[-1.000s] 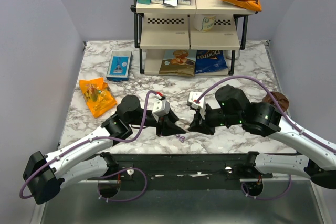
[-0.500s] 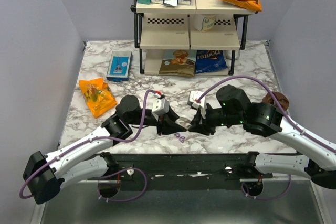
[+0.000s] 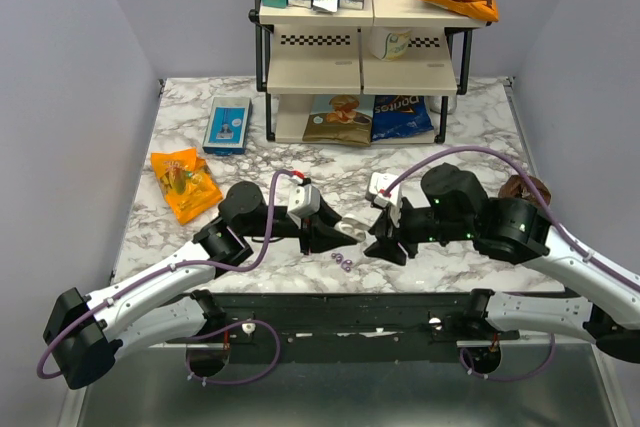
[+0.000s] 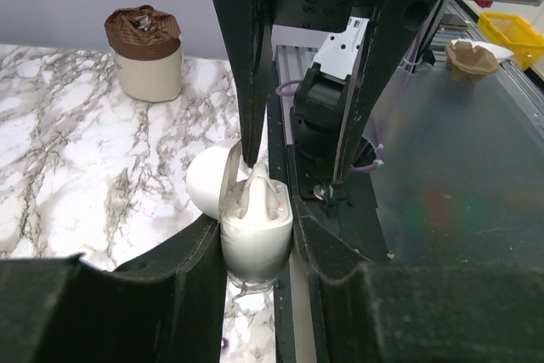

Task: Insert the wireless bluetooth earbuds into the charging case
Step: Place the earbud in the charging case.

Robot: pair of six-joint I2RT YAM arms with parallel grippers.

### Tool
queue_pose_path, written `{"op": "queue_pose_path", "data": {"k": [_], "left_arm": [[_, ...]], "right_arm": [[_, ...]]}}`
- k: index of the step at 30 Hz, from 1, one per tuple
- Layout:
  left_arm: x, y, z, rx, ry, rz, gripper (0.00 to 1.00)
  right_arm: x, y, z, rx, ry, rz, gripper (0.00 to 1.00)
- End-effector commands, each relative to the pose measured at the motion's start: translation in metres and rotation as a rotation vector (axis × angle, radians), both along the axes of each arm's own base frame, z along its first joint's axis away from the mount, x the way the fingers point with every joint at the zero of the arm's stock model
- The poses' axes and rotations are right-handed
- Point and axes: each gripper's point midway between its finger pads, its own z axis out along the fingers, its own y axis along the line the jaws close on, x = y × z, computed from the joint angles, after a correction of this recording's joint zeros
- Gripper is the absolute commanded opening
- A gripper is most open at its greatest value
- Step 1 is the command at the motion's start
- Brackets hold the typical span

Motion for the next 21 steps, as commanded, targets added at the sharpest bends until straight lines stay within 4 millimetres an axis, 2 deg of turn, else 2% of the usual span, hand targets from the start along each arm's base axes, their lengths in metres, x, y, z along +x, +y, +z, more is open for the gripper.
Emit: {"op": "queue_pose_path", "data": {"k": [1, 3, 6, 7, 10, 13, 21], "left_arm": [[-0.010, 0.000, 0.015, -0.055, -0.054, -0.039, 0.00], [-0.009, 0.001, 0.017, -0.063, -0.058, -0.033, 0.00], [-0.006, 0.001, 0.017, -0.077, -0.055, -0.012, 0.00], [-0.007, 0.001, 0.014, -0.076, -0.033, -0.015, 0.00], [-0.009, 0.000, 0.016, -0.098, -0.027, -0.026, 0.00], [-0.011, -0.001, 0.015, -0.105, -0.020, -0.035, 0.00], [-0.011, -0.005, 0.017, -0.111, -0.011, -0.031, 0.00]], "right_arm": [[0.012, -0.015, 0.017, 0.004, -0.067, -0.086, 0.55], [0.015, -0.019, 0.023, 0.018, -0.088, -0.106, 0.55], [0.030, -0.028, 0.041, 0.092, -0.142, -0.227, 0.54], [0.044, -0.031, 0.054, 0.140, -0.185, -0.315, 0.54], [0.057, -0.038, 0.069, 0.217, -0.211, -0.425, 0.49], [0.058, -0.027, 0.068, 0.231, -0.173, -0.422, 0.47], [0.071, -0.007, 0.045, 0.166, -0.123, -0.456, 0.46]]}}
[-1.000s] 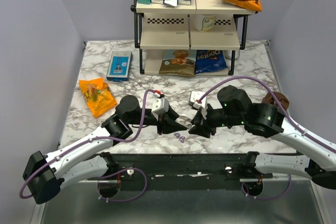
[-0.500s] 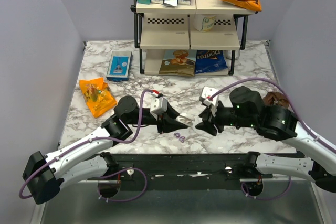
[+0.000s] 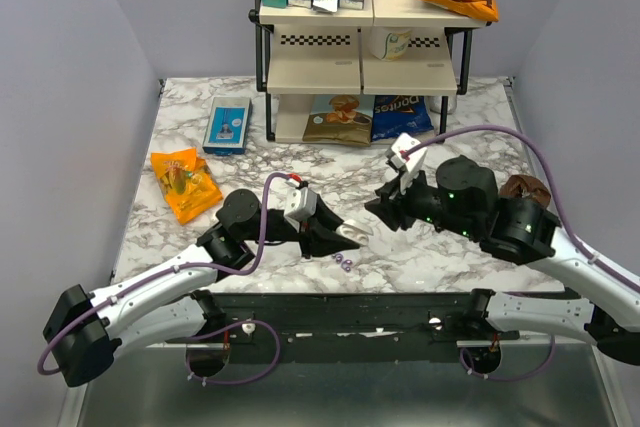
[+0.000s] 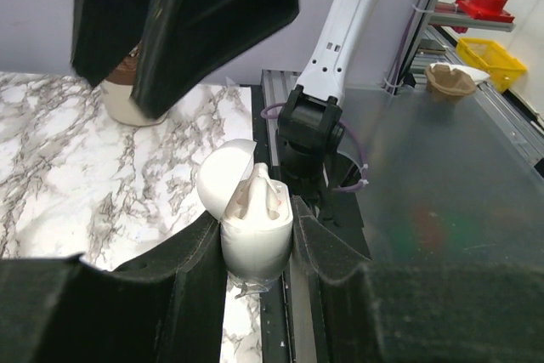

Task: Insert the wireless bluetooth earbuds into the charging case
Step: Place the earbud in the charging case, then close the charging case.

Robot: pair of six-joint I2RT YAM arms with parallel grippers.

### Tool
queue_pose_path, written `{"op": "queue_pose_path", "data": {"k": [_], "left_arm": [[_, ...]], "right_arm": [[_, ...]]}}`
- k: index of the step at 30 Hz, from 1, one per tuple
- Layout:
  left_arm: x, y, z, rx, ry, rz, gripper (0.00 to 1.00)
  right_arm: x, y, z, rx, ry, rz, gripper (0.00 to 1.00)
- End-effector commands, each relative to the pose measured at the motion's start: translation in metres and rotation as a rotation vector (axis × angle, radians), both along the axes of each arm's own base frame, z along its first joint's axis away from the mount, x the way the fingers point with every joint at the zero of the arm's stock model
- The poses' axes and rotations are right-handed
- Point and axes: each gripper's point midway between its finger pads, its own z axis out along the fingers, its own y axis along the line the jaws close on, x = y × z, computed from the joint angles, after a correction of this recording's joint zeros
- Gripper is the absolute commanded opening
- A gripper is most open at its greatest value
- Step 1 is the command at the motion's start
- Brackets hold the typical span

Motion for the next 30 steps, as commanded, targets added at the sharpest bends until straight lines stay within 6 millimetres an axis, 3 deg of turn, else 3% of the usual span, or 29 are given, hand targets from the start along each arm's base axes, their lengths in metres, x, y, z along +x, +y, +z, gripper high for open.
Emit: {"op": "queue_pose_path", "data": {"k": [1, 13, 30], "left_arm": [[-0.002, -0.002, 0.010, -0.042, -0.028, -0.008, 0.00], [0.004, -0.005, 0.011, -0.049, -0.034, 0.019, 0.00], [0.014, -0.007, 0.010, -0.047, -0.029, 0.069, 0.00]], "right_arm": [[0.009, 0.006, -0.005, 0.000, 0.020, -0.044, 0.46], [-0.017, 0.020, -0.013, 0.002, 0.054, 0.133, 0.45], [-0.025, 0.017, -0.021, -0.003, 0.071, 0.162, 0.44]]}}
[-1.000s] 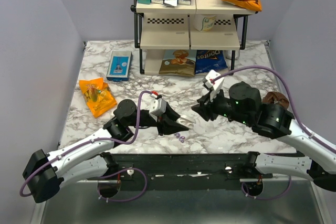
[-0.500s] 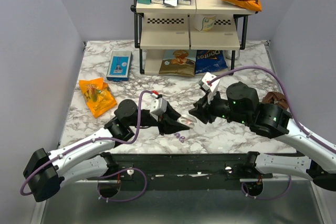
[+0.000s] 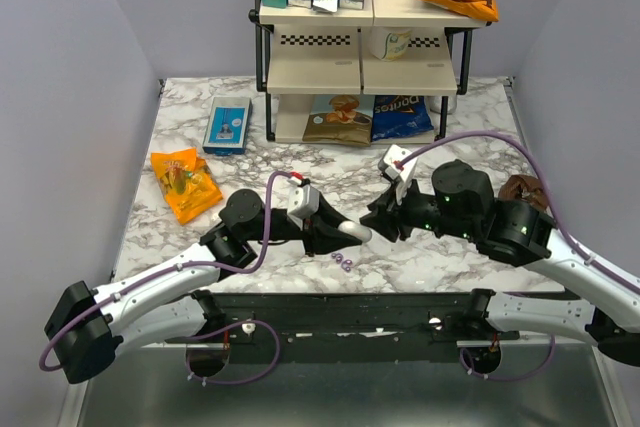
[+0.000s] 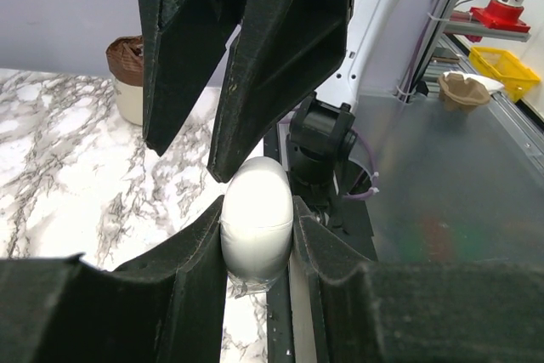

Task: Insert the wireless bluetooth earbuds into the charging case
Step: Close the charging case, then place the charging case at the center of the board.

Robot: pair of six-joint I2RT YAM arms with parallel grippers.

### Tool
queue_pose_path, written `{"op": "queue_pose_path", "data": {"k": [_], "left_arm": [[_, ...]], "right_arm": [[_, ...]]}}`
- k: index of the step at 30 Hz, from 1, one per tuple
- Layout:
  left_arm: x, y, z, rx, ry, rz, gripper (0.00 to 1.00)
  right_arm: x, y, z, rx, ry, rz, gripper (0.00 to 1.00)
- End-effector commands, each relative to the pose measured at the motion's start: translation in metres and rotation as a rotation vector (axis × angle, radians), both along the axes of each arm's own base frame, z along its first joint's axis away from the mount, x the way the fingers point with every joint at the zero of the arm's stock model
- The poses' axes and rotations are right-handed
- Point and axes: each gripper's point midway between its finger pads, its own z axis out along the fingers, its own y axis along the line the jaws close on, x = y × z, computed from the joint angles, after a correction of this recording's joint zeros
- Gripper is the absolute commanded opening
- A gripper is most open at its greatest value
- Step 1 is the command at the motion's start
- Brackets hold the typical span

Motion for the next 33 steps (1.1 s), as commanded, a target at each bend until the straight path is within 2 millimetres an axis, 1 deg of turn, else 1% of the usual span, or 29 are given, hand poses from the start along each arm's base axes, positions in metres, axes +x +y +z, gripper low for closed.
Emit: {"op": "queue_pose_path", "data": {"k": [1, 3, 4, 5, 6, 7, 8, 9, 10, 12, 13, 14, 15, 16, 17, 18, 19, 21, 22, 23, 24, 25, 26, 27, 28, 30, 31, 32, 33], "left_arm": [[0.007, -0.002, 0.010, -0.036, -0.036, 0.032, 0.00], [0.018, -0.004, 0.006, -0.019, -0.007, 0.090, 0.00], [0.025, -0.006, 0.002, -0.003, 0.016, 0.120, 0.00], [0.033, -0.007, -0.008, 0.038, 0.063, 0.158, 0.00], [0.045, -0.008, -0.013, 0.058, 0.096, 0.220, 0.00], [0.056, -0.015, -0.021, 0.088, 0.133, 0.250, 0.00], [0.063, -0.018, -0.030, 0.122, 0.178, 0.275, 0.00], [0.073, -0.022, -0.036, 0.136, 0.232, 0.318, 0.00], [0.084, -0.031, -0.046, 0.168, 0.285, 0.343, 0.00], [0.099, -0.039, -0.063, 0.209, 0.402, 0.397, 0.00], [0.114, -0.045, -0.085, 0.255, 0.455, 0.453, 0.00], [0.124, -0.050, -0.084, 0.254, 0.481, 0.485, 0.00], [0.133, -0.053, -0.091, 0.258, 0.510, 0.512, 0.00], [0.146, -0.056, -0.112, 0.288, 0.554, 0.571, 0.00], [0.158, -0.061, -0.110, 0.271, 0.564, 0.600, 0.00], [0.166, -0.063, -0.117, 0.278, 0.587, 0.628, 0.00], [0.179, -0.069, -0.129, 0.285, 0.631, 0.656, 0.00], [0.194, -0.075, -0.137, 0.274, 0.672, 0.683, 0.00], [0.200, -0.079, -0.156, 0.295, 0.703, 0.696, 0.00], [0.209, -0.087, -0.151, 0.262, 0.710, 0.699, 0.00], [0.213, -0.090, -0.156, 0.259, 0.721, 0.708, 0.00], [0.218, -0.095, -0.173, 0.281, 0.738, 0.719, 0.00], [0.225, -0.100, -0.170, 0.258, 0.747, 0.725, 0.00], [0.231, -0.101, -0.174, 0.252, 0.754, 0.740, 0.00], [0.233, -0.103, -0.186, 0.261, 0.768, 0.744, 0.00], [0.242, -0.106, -0.185, 0.224, 0.771, 0.754, 0.00], [0.245, -0.107, -0.194, 0.235, 0.780, 0.764, 0.00], [0.248, -0.109, -0.195, 0.239, 0.783, 0.768, 0.00], [0.251, -0.108, -0.198, 0.250, 0.779, 0.773, 0.04]], "right_arm": [[0.003, -0.005, 0.001, 0.009, -0.018, -0.027, 0.45], [0.019, -0.019, 0.007, 0.027, -0.032, -0.165, 0.46], [0.037, -0.036, 0.009, 0.021, -0.068, -0.309, 0.49], [0.043, -0.047, 0.014, 0.045, -0.082, -0.378, 0.50], [0.048, -0.055, 0.011, 0.064, -0.071, -0.451, 0.55], [0.058, -0.069, 0.013, 0.079, -0.091, -0.559, 0.59], [0.061, -0.076, 0.013, 0.095, -0.088, -0.606, 0.60], [0.062, -0.081, 0.014, 0.131, -0.069, -0.654, 0.61], [0.062, -0.085, 0.008, 0.131, -0.061, -0.679, 0.61], [0.063, -0.087, 0.004, 0.139, -0.053, -0.695, 0.63], [0.063, -0.086, -0.001, 0.133, -0.048, -0.696, 0.63], [0.062, -0.085, -0.006, 0.128, -0.039, -0.691, 0.64], [0.062, -0.083, -0.008, 0.124, -0.033, -0.686, 0.64], [0.062, -0.082, -0.012, 0.111, -0.029, -0.685, 0.64], [0.061, -0.080, -0.015, 0.105, -0.021, -0.678, 0.65], [0.061, -0.080, -0.017, 0.107, -0.011, -0.684, 0.65], [0.061, -0.079, -0.019, 0.103, -0.003, -0.684, 0.65], [0.059, -0.080, -0.022, 0.119, 0.013, -0.691, 0.66], [0.060, -0.081, -0.022, 0.130, 0.013, -0.695, 0.66], [0.058, -0.082, -0.020, 0.145, 0.016, -0.694, 0.66], [0.058, -0.082, -0.023, 0.145, 0.016, -0.692, 0.66], [0.057, -0.082, -0.023, 0.154, 0.019, -0.687, 0.66], [0.056, -0.082, -0.022, 0.160, 0.018, -0.684, 0.66], [0.055, -0.084, -0.021, 0.167, 0.016, -0.683, 0.66], [0.054, -0.086, -0.023, 0.162, 0.017, -0.683, 0.66], [0.052, -0.089, -0.021, 0.170, 0.014, -0.682, 0.66], [0.052, -0.091, -0.023, 0.165, 0.012, -0.683, 0.66], [0.051, -0.091, -0.025, 0.162, 0.012, -0.679, 0.66], [0.051, -0.092, -0.025, 0.162, 0.008, -0.681, 0.66]]}}
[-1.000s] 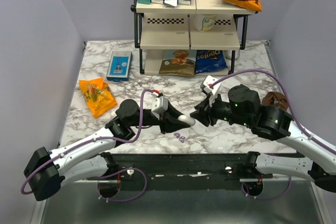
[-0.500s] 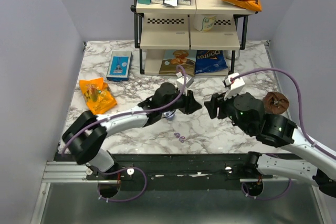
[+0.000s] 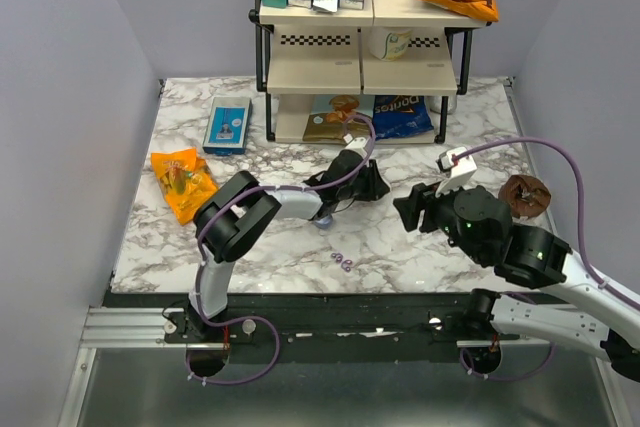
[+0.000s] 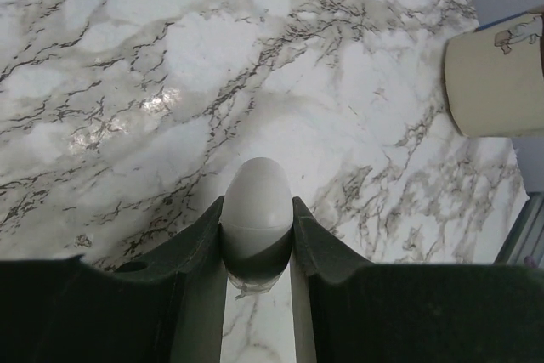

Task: Insert the wireless bluetooth earbuds into the charging case
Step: Place the charging case at the center of the board.

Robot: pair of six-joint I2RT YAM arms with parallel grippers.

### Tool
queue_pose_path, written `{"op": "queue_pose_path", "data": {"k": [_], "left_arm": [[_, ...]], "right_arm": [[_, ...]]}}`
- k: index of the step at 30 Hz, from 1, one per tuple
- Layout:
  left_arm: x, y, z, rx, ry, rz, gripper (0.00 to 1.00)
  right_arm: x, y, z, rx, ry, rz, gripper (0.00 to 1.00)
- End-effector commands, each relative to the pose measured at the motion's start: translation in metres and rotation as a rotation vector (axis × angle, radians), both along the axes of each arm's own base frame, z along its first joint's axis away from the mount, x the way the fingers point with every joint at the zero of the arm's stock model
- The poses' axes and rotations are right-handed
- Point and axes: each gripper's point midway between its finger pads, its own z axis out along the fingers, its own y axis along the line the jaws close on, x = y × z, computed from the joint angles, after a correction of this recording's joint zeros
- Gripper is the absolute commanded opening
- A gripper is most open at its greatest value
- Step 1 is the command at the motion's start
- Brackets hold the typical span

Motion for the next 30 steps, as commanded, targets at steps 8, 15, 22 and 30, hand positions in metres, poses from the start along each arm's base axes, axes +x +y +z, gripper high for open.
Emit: {"op": "queue_pose_path", "data": {"k": [8, 15, 22, 30], "left_arm": [[0.035, 0.000, -0.003, 0.015, 0.011, 0.083, 0.35], [0.030, 0.011, -0.027, 0.071, 0.070, 0.088, 0.44], [0.026, 0.020, -0.037, 0.092, 0.097, 0.105, 0.45], [0.036, 0.071, -0.023, 0.112, 0.073, 0.204, 0.53]], "right_arm": [[0.000, -0.016, 0.004, 0.023, -0.031, -0.048, 0.66], [0.000, -0.023, 0.003, 0.012, -0.044, -0.066, 0.66], [-0.001, -0.026, 0.004, 0.020, -0.043, -0.071, 0.66], [-0.002, -0.025, -0.004, 0.020, -0.024, -0.069, 0.66]]}}
